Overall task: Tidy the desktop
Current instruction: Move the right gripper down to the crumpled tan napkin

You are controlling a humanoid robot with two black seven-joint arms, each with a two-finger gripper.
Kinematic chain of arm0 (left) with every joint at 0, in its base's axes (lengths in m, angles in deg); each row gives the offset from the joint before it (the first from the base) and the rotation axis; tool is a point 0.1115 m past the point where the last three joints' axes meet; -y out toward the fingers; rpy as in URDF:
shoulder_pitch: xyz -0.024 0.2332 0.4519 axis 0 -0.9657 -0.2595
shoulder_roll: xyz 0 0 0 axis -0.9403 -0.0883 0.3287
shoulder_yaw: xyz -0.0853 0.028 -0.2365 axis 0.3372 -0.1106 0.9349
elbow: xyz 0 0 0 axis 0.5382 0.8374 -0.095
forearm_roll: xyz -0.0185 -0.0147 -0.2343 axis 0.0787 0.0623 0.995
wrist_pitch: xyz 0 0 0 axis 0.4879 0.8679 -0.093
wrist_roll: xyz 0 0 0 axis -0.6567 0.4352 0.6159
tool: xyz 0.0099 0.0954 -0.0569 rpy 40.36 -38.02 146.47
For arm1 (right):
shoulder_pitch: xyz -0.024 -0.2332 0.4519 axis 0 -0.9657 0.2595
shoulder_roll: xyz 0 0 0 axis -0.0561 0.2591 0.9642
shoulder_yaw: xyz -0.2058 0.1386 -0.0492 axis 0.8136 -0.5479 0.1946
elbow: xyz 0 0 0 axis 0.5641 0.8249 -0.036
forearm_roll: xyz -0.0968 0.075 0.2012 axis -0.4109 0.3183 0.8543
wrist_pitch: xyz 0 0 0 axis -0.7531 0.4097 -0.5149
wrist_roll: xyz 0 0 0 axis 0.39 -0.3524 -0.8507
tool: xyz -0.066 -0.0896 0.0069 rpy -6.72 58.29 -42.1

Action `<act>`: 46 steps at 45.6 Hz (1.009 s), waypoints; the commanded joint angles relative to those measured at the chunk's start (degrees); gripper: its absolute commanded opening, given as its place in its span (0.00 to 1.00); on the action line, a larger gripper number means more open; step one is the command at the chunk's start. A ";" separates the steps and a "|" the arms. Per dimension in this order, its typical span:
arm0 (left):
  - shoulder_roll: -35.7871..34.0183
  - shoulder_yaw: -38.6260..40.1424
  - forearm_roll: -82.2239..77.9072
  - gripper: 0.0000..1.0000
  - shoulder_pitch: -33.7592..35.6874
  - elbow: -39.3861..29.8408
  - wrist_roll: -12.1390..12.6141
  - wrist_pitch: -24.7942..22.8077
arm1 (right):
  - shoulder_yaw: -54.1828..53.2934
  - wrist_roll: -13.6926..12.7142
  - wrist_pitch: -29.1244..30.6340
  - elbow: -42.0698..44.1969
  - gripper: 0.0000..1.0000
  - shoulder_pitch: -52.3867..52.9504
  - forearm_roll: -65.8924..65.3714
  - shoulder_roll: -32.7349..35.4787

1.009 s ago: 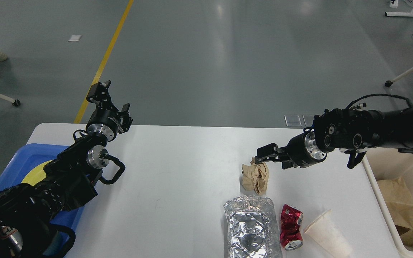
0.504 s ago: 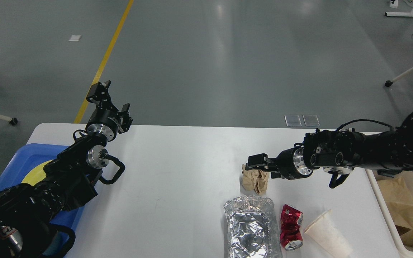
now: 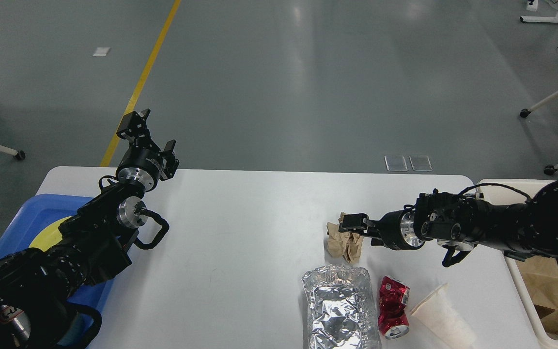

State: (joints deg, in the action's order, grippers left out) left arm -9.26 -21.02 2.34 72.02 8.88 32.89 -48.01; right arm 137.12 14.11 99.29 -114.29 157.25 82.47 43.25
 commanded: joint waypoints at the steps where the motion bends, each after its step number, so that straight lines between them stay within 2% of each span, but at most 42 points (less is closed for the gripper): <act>1: 0.06 0.08 0.00 0.96 0.00 -0.05 -0.02 0.03 | -0.66 0.00 0.00 2.40 1.00 -1.47 0.01 -0.71; 27: 0.06 -0.01 0.00 0.96 0.00 -0.05 -0.02 0.03 | -2.68 0.26 -2.55 6.44 1.00 -5.86 0.01 -2.29; 33: 0.06 0.08 0.00 0.96 0.00 0.04 -0.02 -0.06 | -3.38 0.26 -3.77 6.35 0.96 -6.66 -0.08 -2.64; 39: -0.03 -0.01 0.00 0.96 0.00 0.04 -0.02 -0.06 | -3.47 0.26 -4.04 6.35 0.73 -6.75 -0.08 -2.64; 41: -0.03 -0.01 0.00 0.96 0.00 0.04 -0.02 0.03 | -3.47 0.35 -3.87 6.18 0.60 -6.75 -0.08 -2.64; 46: 0.05 -0.01 0.00 0.96 0.00 0.04 0.06 0.03 | -3.39 0.35 -3.51 5.92 0.19 -6.66 -0.16 -2.73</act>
State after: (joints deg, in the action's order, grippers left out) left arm -9.26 -20.99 2.34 72.02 8.88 32.90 -48.04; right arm 133.68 14.44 95.45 -108.07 150.52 82.39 40.61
